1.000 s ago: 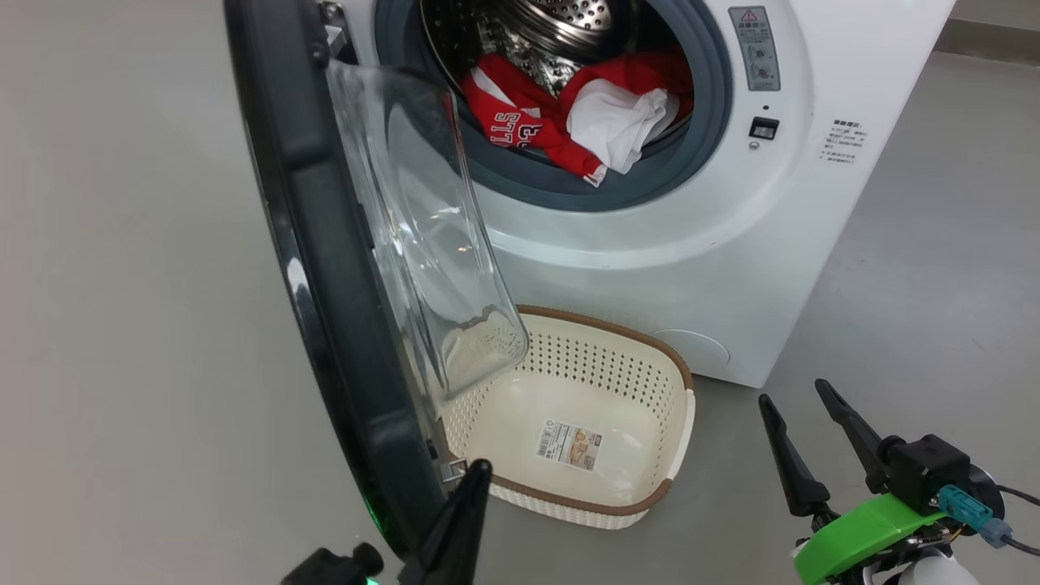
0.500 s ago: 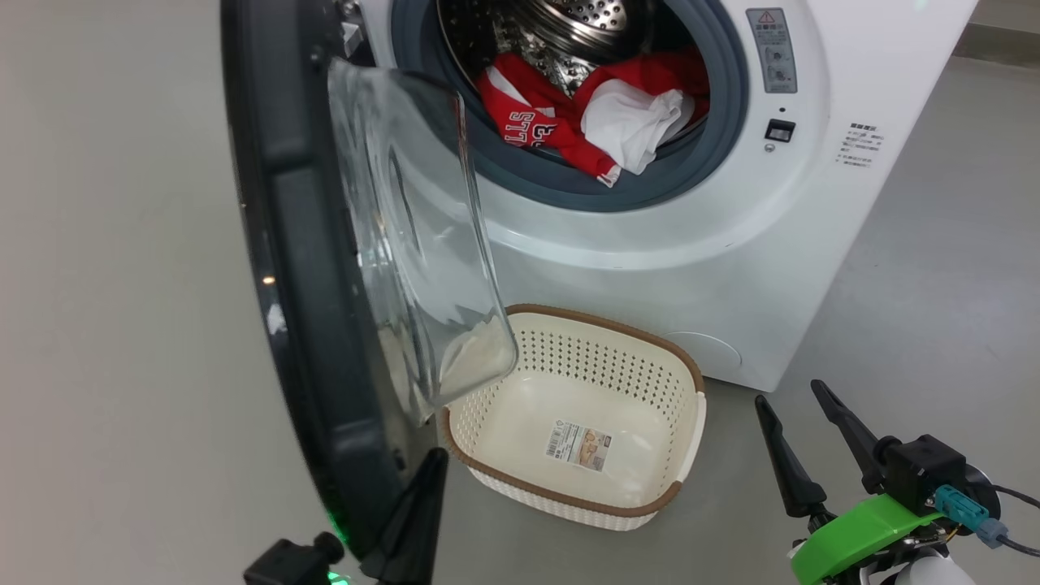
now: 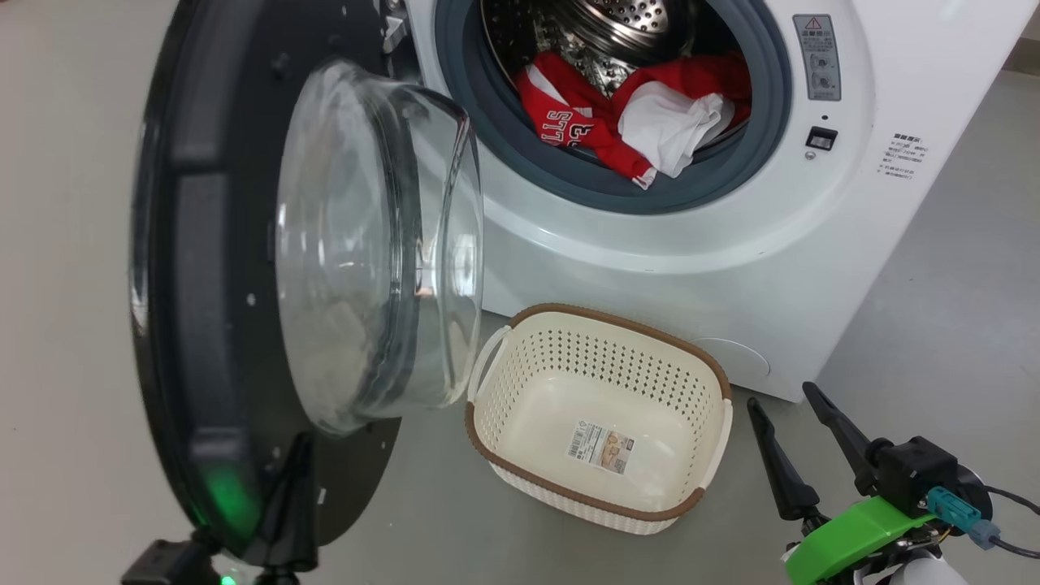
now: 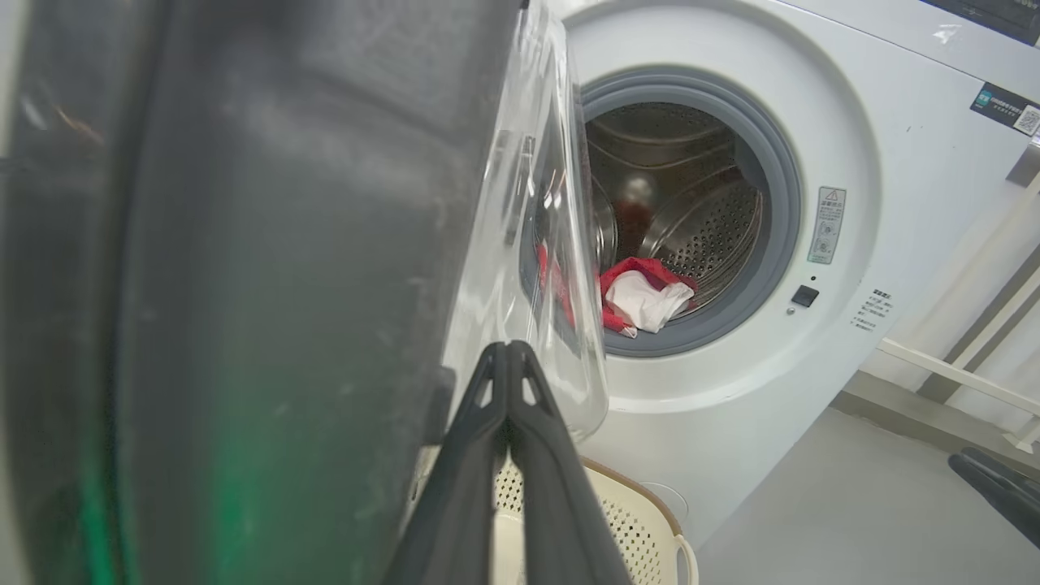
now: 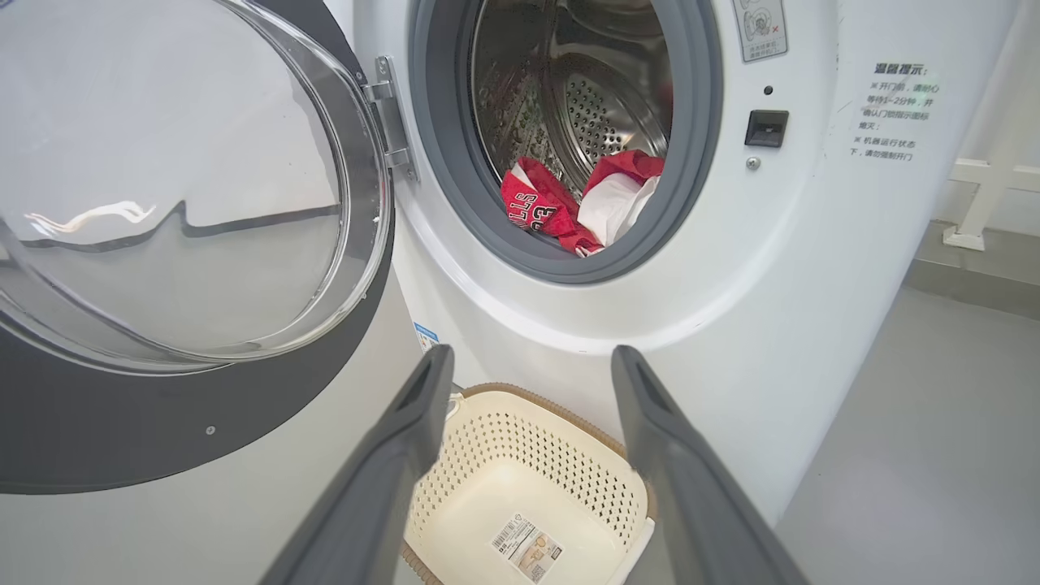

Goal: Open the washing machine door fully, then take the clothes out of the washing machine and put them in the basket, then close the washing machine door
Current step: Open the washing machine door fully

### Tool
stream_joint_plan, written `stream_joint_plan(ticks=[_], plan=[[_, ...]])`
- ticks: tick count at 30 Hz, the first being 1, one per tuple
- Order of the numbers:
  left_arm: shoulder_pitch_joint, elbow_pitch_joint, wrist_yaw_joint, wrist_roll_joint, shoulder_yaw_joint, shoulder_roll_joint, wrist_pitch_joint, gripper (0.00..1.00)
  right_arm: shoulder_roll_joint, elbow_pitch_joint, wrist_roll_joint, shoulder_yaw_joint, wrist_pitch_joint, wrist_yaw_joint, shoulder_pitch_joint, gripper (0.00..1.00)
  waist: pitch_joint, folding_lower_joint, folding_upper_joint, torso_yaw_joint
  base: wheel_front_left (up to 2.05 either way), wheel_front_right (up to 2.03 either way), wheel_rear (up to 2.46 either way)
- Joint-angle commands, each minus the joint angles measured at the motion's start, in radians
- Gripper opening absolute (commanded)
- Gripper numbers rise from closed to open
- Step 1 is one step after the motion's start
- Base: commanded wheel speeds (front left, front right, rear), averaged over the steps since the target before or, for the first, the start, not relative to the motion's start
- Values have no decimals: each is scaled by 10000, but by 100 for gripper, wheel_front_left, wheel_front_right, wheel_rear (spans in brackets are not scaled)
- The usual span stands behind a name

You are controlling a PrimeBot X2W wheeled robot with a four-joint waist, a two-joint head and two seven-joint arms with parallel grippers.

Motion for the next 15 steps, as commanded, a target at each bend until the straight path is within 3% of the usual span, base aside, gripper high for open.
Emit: stream_joint_plan(ticks=[1,15], plan=[[-204,-138,75,80,801,169,-53,0,-23,-245,57,256,-91,62,-250,100,-11,0,0,35,0,0,0],[-1133,776,-246,573,2929,633,-53,0,-75,-267,36,348,-91,62,-382,100,231,0,0,-19,0,0,0]])
